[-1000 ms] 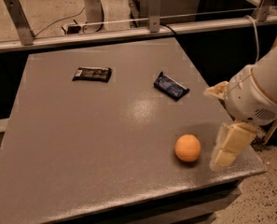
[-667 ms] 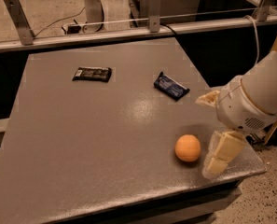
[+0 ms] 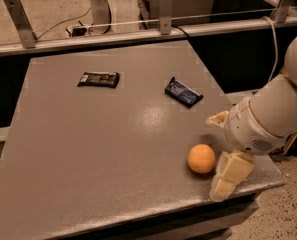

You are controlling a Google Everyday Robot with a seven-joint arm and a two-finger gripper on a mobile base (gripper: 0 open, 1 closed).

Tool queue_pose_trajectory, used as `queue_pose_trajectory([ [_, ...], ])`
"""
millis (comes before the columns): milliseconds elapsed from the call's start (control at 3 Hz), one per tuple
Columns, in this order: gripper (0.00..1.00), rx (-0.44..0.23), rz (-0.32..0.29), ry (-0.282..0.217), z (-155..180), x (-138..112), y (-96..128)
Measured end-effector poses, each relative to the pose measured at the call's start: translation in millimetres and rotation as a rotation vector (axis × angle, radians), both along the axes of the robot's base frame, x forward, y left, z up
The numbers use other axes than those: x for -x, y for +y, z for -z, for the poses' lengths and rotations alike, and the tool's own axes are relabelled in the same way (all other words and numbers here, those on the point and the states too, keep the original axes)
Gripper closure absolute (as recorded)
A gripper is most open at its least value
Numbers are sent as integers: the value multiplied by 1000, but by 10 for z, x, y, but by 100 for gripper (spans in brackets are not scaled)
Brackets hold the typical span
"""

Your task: Move orange near rxbar blueberry

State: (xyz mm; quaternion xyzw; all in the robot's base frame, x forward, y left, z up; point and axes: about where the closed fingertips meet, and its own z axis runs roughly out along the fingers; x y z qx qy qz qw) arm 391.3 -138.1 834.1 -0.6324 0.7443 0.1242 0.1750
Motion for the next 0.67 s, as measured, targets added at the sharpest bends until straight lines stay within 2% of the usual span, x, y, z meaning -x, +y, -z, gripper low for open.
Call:
queue_pose_trajectory([
  [333,8,-13,2,18,49,32,45],
  [667,9,-37,-12,37,56,70,150],
])
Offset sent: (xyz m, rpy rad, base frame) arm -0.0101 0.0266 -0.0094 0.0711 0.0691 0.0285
